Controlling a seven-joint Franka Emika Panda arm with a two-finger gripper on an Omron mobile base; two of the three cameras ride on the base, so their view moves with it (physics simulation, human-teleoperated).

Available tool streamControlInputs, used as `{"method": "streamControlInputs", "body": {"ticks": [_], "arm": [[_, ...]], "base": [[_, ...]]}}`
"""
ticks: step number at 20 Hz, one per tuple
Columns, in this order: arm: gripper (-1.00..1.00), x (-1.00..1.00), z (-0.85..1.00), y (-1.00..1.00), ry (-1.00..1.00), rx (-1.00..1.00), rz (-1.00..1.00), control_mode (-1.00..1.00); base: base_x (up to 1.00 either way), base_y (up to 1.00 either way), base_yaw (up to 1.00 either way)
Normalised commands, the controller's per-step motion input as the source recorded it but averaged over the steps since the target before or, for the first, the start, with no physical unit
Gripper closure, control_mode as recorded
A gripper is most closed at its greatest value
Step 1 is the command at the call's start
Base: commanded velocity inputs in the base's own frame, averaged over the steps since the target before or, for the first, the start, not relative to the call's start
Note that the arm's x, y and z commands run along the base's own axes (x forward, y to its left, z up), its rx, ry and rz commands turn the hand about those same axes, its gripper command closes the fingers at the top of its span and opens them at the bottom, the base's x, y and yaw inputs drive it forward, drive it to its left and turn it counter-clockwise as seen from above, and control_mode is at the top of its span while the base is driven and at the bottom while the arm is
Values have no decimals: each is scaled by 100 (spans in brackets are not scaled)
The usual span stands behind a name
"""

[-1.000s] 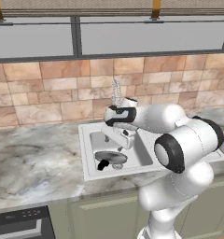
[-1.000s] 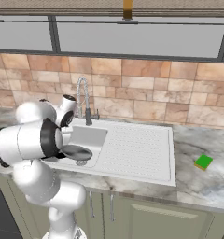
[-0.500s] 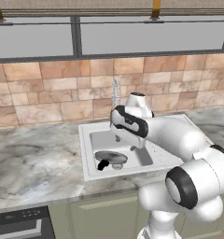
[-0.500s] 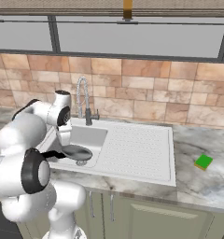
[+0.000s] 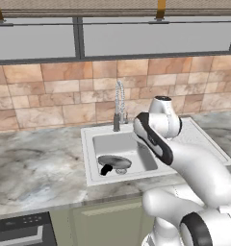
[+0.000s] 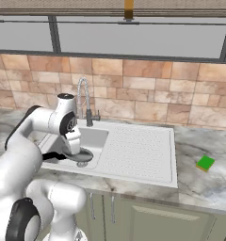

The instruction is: Pick the pan and sponge and place them into the sink. Then turn on the water.

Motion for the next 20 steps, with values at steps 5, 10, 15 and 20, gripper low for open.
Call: {"method": "streamControlInputs", "body": {"ticks": [5,10,15,20], "arm": [[-100,-19,35,-60,0,-12,22,-100],[-100,-6,40,-56,0,-11,25,-100],[-100,-7,18,-59,0,-4,21,-100],[-100,-15,4,-67,-1,-1,16,-100]], "base": [[0,0,0],[0,0,0],[0,0,0],[0,0,0]]}}
